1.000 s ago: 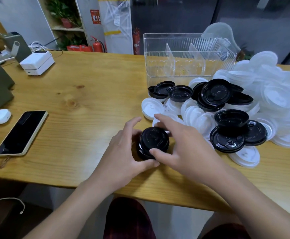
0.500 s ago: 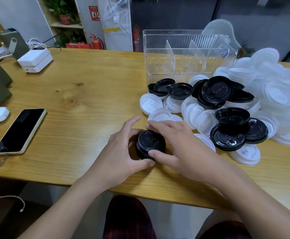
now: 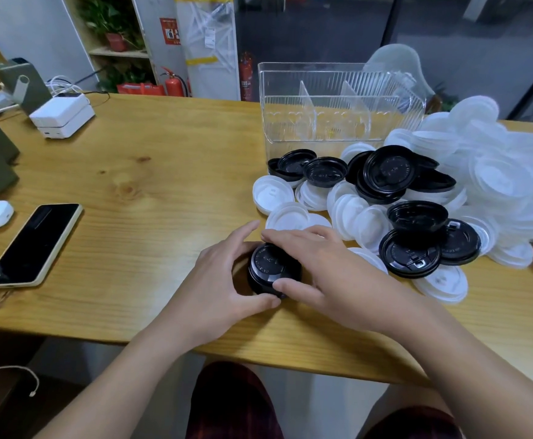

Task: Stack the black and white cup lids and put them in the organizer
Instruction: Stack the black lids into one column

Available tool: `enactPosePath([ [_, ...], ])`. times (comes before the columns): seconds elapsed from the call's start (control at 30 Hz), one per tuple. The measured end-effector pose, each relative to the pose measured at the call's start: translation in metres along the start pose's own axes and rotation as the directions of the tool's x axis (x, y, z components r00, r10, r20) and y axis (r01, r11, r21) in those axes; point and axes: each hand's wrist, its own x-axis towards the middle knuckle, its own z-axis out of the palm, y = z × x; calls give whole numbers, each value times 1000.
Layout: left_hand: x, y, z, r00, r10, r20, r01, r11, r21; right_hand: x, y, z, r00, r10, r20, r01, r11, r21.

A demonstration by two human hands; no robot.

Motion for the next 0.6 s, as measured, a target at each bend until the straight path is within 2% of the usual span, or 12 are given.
enactPosePath([
  [0.13,-4,2,0,997,63,-35,-60,996,66,-3,1,-1,998,2,-56,1,998,62],
  [0.23,-5,5,1,995,82,-60,-77,994,77,3,14,-6,959,113,-260,-93,992,88],
  [0.33,-4,5,3,994,81,-78,-77,996,54,18,34,-14,887,165,-432,-194,981,-23],
  [0.47,-4,2,4,994,57,-93,-53,998,41,43,52,-21,879,203,-432,-317,924,-212],
  [0.6,-6,4,3,993,61,-105,-57,998,42,51,59,-17,840,250,-482,-438,837,-329],
])
